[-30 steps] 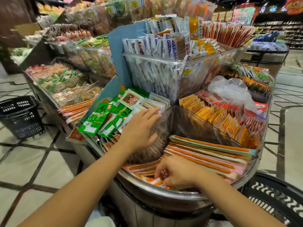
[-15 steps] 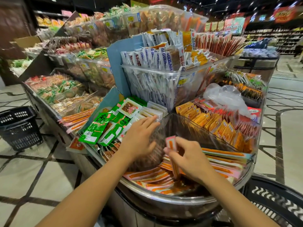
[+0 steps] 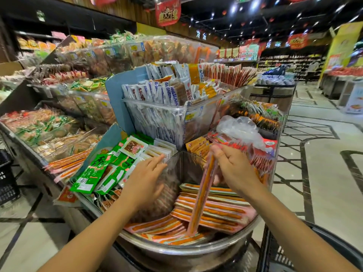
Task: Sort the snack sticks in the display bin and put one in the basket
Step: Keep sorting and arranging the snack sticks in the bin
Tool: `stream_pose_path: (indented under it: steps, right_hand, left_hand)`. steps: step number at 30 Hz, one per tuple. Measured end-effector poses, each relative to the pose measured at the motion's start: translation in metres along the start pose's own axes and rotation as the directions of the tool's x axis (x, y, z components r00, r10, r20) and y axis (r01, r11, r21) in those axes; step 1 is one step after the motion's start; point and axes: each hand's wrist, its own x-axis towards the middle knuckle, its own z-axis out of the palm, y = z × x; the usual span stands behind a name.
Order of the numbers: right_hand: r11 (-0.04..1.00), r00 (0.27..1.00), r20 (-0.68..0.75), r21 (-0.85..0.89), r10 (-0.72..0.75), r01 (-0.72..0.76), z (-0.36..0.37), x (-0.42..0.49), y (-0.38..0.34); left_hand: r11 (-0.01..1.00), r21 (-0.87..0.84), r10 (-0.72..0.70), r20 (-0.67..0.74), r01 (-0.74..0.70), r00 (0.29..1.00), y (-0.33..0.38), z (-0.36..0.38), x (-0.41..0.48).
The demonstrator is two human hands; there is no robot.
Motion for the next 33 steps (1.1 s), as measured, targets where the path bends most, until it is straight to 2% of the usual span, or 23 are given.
stream_pose_path:
  steps: [2, 4, 6, 9, 11, 14, 17, 20, 26, 30, 33]
  right_hand:
    - [1.000, 1.000, -0.003, 0.015, -0.014, 0.014, -0.003, 0.002, -0.001]
    - [0.999, 1.000, -0.017, 0.031, -0.025, 0.026, -0.005, 0.004, 0.000]
    - [0.996, 0.999, -0.015, 0.085, -0.029, 0.030, -0.006, 0.006, 0.001]
    - [0.983, 0.999, -0.038, 0.182, -0.009, 0.016, -0.007, 0.009, 0.001]
    - [0.976, 0.997, -0.073, 0.217, 0.000, 0.016, -0.008, 0.010, 0.000]
    - [0.963, 0.993, -0.112, 0.269, 0.039, -0.007, -0.009, 0.011, 0.001]
    - [0.936, 0.985, -0.118, 0.343, 0.126, -0.079, -0.009, 0.008, 0.004]
    - [0.948, 0.985, -0.053, 0.284, 0.165, -0.143, -0.002, 0.001, 0.013]
    - [0.992, 0.989, 0.097, 0.052, 0.111, -0.116, 0.013, -0.012, 0.030]
    - [0.993, 0.995, -0.007, 0.053, 0.104, -0.103, 0.010, -0.008, 0.036]
    - [0.996, 0.993, -0.081, 0.001, 0.090, -0.090, 0.004, -0.005, 0.037]
  left_hand:
    - [0.998, 0.020, 0.063, -0.102, -0.062, 0.993, 0.007, -0.004, -0.003]
    - [0.990, -0.081, 0.102, -0.154, -0.116, 0.983, 0.028, -0.011, -0.009]
    - [0.949, -0.310, 0.038, -0.037, -0.048, 0.999, 0.055, -0.019, -0.015]
    - [0.754, -0.641, 0.022, 0.246, 0.146, 0.969, 0.081, -0.015, -0.025]
    - [0.652, -0.733, 0.033, 0.281, 0.193, 0.959, 0.085, -0.011, -0.027]
    - [0.560, -0.788, 0.004, 0.312, 0.256, 0.950, 0.084, -0.009, -0.028]
    - [0.545, -0.801, 0.016, 0.304, 0.246, 0.953, 0.083, -0.006, -0.029]
    - [0.523, -0.819, 0.027, 0.293, 0.236, 0.956, 0.083, -0.008, -0.030]
    - [0.452, -0.859, 0.009, 0.275, 0.241, 0.961, 0.083, -0.014, -0.029]
    - [0.378, -0.864, -0.022, 0.349, 0.332, 0.937, 0.085, -0.017, -0.030]
    - [0.357, -0.870, -0.032, 0.352, 0.340, 0.935, 0.086, -0.017, -0.030]
